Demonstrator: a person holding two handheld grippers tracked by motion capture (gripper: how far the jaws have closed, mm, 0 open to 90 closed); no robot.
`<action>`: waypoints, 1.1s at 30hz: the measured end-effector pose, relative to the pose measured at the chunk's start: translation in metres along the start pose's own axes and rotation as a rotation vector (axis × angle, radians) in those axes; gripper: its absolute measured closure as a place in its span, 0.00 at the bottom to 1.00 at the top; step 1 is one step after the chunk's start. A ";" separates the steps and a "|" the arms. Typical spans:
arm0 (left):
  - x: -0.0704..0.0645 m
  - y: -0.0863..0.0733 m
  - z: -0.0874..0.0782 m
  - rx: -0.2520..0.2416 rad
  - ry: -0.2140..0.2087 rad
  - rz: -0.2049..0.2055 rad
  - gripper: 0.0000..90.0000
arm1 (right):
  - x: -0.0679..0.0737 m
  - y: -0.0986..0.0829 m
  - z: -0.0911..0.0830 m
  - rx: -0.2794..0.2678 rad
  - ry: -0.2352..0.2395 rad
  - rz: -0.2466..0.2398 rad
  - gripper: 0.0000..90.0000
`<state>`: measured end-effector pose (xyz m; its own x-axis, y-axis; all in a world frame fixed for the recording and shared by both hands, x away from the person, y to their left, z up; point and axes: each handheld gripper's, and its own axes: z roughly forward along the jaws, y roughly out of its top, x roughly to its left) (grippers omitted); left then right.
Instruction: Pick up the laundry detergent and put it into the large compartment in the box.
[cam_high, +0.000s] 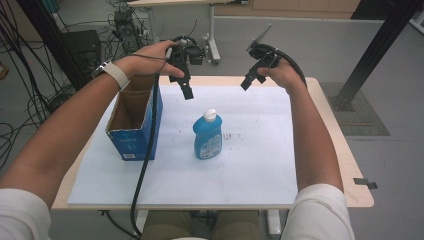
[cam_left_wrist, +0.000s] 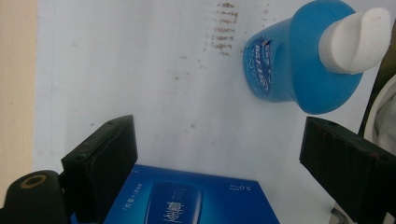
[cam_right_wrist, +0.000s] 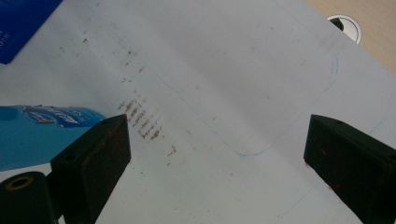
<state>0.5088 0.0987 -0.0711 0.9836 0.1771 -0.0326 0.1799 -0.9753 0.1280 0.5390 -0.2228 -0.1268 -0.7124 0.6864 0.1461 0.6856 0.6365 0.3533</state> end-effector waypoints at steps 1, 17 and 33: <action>0.000 -0.001 0.000 -0.004 0.001 -0.006 0.12 | 0.000 0.000 0.000 0.002 0.000 -0.001 0.08; -0.010 0.004 -0.006 0.016 0.012 -0.019 0.10 | 0.002 -0.003 -0.004 -0.005 -0.007 0.003 0.08; -0.015 -0.002 -0.016 0.006 -0.002 -0.051 0.10 | 0.003 -0.005 -0.008 -0.015 -0.006 0.003 0.08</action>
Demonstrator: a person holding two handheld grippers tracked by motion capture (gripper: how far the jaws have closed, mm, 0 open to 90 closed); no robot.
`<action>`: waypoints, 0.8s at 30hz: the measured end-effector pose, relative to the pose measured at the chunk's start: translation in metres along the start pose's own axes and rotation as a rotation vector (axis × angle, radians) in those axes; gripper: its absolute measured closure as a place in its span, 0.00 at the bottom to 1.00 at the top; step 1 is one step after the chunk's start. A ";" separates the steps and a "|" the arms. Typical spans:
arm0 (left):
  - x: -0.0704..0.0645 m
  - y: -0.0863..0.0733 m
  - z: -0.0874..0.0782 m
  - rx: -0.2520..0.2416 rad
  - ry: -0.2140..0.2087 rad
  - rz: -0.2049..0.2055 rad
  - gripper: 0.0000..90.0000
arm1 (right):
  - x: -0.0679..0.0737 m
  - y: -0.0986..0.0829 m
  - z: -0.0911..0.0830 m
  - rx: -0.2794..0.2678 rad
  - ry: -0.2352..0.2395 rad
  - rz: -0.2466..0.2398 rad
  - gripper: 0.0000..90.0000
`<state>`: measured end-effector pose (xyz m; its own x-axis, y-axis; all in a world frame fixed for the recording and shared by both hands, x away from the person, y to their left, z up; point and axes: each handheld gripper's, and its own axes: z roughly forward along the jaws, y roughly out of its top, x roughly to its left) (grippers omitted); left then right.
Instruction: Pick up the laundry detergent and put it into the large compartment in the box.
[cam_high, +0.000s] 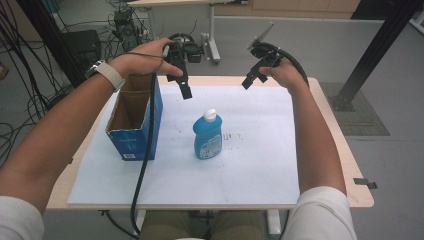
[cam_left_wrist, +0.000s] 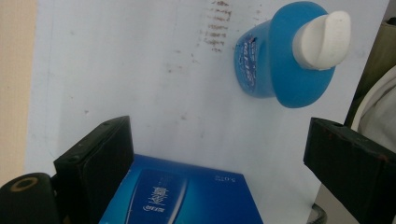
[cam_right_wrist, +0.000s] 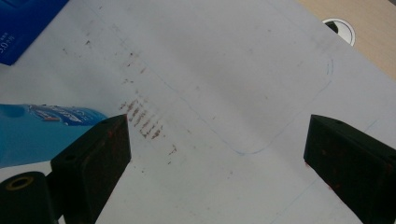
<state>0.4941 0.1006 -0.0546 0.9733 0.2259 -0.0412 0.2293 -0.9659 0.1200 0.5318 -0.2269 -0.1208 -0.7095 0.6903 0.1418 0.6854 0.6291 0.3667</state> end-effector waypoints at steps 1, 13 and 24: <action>-0.001 0.000 -0.001 -0.003 -0.002 -0.003 0.10 | 0.000 0.000 -0.001 0.001 0.001 0.004 0.08; -0.011 0.005 -0.006 -0.003 -0.017 -0.012 0.09 | 0.001 -0.003 -0.004 -0.007 -0.002 0.008 0.08; -0.024 0.008 -0.005 -0.014 -0.016 -0.067 0.08 | 0.002 -0.005 -0.007 -0.008 -0.009 -0.001 0.08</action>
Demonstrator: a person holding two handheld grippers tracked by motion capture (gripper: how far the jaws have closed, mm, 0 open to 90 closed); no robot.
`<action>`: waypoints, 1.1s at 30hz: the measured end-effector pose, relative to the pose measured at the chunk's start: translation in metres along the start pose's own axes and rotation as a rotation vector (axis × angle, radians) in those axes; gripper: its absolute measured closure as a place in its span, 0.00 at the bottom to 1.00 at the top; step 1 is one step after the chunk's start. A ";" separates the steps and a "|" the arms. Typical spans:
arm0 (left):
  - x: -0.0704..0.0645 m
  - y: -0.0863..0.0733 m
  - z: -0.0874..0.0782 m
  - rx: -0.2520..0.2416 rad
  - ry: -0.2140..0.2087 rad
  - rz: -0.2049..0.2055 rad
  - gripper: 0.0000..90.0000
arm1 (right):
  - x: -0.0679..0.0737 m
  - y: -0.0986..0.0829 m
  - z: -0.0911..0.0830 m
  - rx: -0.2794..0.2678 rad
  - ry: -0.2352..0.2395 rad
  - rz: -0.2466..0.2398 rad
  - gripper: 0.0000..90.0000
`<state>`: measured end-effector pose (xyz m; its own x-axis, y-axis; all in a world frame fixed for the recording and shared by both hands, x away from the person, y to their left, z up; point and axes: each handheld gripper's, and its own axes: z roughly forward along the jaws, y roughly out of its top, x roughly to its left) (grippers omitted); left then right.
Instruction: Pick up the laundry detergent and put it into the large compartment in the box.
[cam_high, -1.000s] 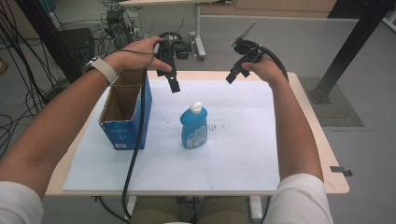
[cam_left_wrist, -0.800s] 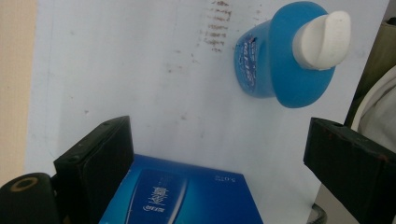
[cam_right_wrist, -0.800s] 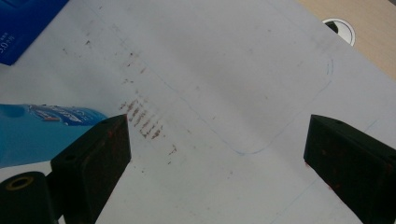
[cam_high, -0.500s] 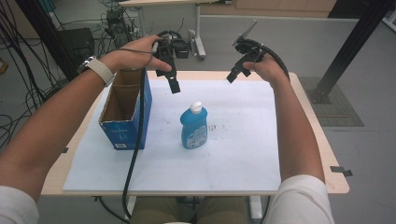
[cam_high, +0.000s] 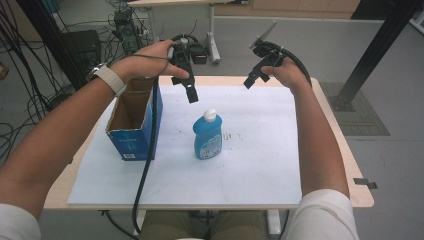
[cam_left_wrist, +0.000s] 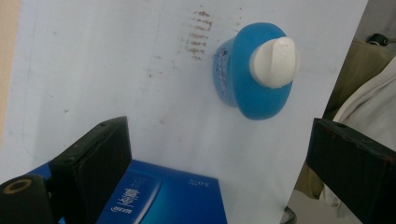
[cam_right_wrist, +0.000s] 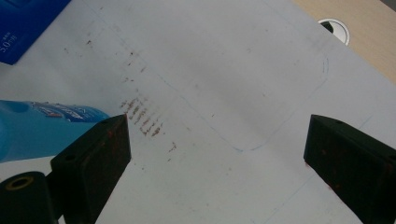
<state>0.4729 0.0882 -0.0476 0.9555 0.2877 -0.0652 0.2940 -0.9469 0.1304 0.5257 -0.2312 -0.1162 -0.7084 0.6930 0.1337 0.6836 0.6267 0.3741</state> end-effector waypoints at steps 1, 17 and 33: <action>-0.002 0.000 0.001 0.000 0.000 -0.002 0.09 | 0.000 0.000 0.000 0.003 -0.002 0.000 0.08; -0.026 0.006 0.008 -0.023 -0.003 -0.054 0.12 | 0.000 0.002 0.004 0.004 -0.001 -0.007 0.07; -0.034 0.009 0.017 -0.017 0.016 -0.098 0.12 | 0.005 0.002 0.003 -0.001 -0.008 -0.006 0.07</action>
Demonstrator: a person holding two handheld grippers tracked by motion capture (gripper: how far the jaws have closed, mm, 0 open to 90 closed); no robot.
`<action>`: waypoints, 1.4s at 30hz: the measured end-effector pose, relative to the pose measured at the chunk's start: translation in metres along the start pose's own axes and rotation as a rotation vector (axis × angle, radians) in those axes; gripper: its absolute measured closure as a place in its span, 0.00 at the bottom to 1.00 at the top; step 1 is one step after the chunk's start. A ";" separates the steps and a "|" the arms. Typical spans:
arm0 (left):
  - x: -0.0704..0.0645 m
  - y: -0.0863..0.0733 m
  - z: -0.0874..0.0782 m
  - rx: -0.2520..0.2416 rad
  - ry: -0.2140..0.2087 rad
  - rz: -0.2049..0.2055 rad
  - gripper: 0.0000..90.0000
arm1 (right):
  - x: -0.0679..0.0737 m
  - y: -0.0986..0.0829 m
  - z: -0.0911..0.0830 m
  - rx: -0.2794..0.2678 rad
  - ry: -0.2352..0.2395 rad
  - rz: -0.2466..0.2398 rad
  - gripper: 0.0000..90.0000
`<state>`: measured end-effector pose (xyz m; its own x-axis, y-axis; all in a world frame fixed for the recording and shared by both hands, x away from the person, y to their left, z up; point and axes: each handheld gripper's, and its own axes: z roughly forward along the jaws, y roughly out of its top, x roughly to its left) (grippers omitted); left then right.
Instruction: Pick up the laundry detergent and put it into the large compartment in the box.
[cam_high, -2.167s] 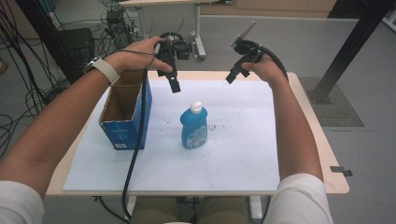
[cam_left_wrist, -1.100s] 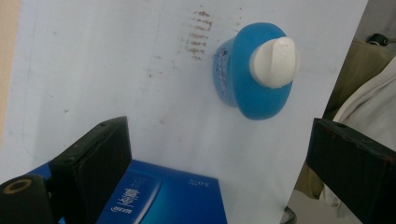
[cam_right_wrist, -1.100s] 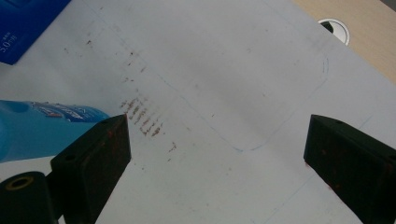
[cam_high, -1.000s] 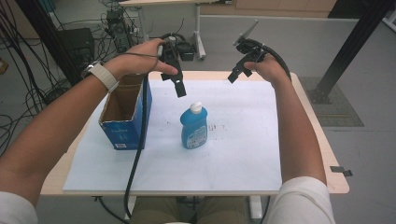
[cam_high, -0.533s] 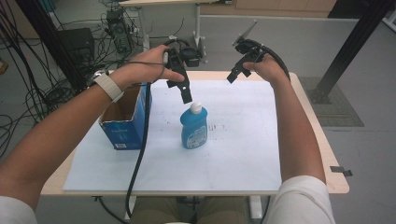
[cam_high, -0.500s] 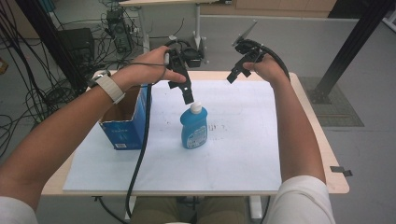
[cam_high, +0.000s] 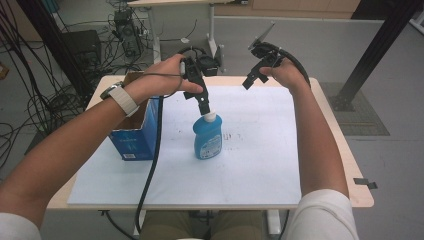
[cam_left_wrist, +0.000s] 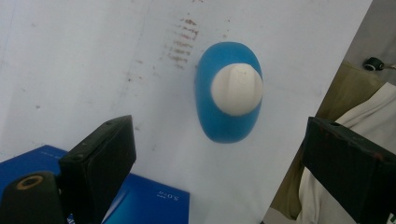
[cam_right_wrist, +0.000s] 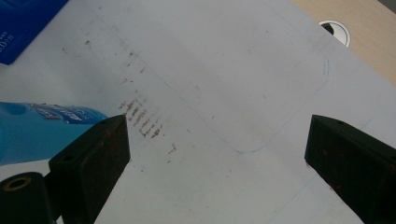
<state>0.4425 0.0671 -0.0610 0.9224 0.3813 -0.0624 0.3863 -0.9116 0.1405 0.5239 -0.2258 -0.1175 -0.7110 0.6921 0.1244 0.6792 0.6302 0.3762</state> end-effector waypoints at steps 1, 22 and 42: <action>0.000 0.000 0.000 -0.001 0.000 -0.004 0.12 | 0.000 0.000 0.000 -0.002 0.000 -0.002 0.07; -0.010 0.010 0.023 0.029 0.016 -0.042 0.11 | 0.002 0.001 0.000 0.002 -0.004 -0.003 0.08; -0.017 0.017 0.041 0.046 0.027 -0.066 0.11 | 0.003 0.001 0.000 -0.002 -0.009 -0.003 0.08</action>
<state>0.4328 0.0386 -0.0982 0.8950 0.4440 -0.0432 0.4461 -0.8903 0.0909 0.5223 -0.2231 -0.1172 -0.7111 0.6935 0.1154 0.6771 0.6314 0.3779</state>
